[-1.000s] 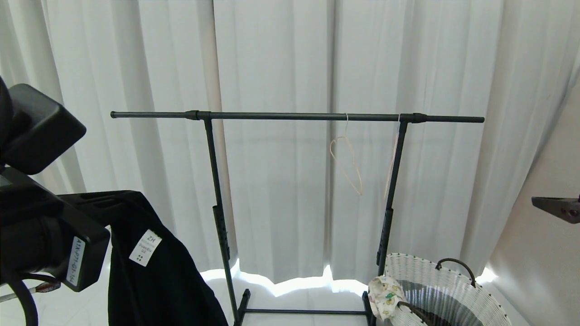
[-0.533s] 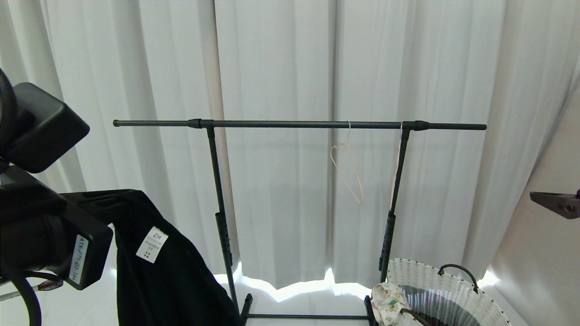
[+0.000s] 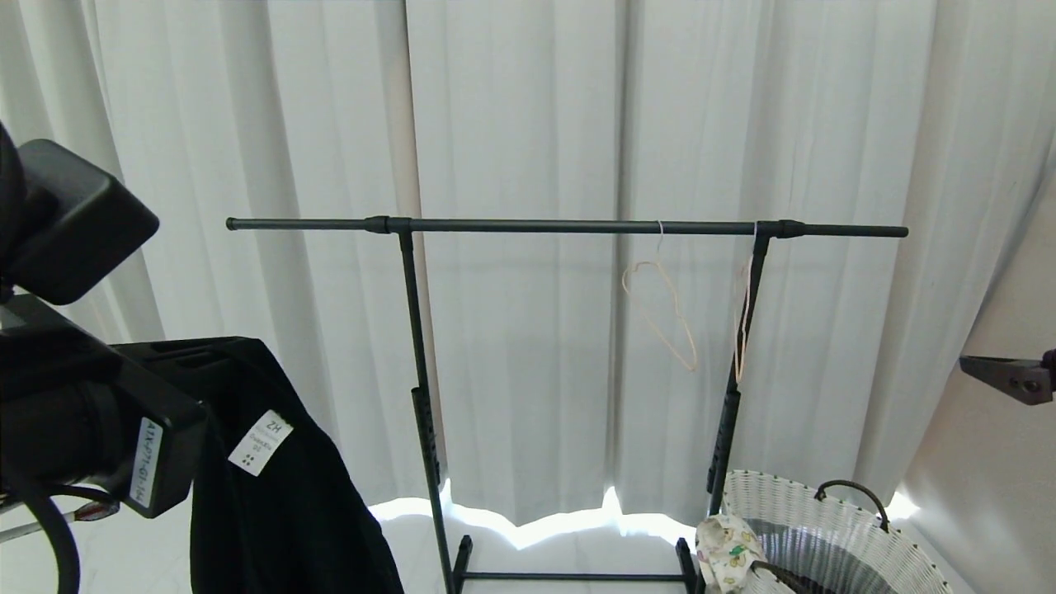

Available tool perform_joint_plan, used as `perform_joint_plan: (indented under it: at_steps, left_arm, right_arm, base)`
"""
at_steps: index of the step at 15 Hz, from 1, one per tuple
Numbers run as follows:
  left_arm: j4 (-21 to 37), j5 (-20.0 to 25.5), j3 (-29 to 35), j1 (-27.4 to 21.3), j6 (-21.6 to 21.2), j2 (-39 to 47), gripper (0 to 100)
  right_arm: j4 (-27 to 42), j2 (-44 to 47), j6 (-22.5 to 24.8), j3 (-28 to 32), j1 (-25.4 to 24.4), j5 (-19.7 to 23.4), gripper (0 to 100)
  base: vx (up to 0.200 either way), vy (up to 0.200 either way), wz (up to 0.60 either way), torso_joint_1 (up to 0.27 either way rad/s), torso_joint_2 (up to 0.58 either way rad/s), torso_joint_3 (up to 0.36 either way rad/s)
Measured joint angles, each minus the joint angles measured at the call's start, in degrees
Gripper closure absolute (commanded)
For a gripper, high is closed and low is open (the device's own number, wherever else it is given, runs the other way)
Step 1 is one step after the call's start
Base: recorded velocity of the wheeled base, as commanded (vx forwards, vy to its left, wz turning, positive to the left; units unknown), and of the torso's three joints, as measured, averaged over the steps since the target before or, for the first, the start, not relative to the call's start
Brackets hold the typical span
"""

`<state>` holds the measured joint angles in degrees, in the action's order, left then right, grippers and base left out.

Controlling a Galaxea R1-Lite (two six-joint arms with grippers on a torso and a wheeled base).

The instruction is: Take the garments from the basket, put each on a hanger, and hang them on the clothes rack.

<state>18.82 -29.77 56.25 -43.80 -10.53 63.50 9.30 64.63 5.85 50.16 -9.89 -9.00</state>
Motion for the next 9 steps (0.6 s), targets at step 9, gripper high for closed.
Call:
perform_joint_plan:
  at_steps: [9]
  left_arm:
    - [0.00,0.11,0.17,-0.07,0.06,0.20,100]
  right_arm:
    - [-4.62,3.85,-0.13,0.07,-0.24,0.11,0]
  base:
    - [0.200,0.000,0.00,0.001,0.00,0.000]
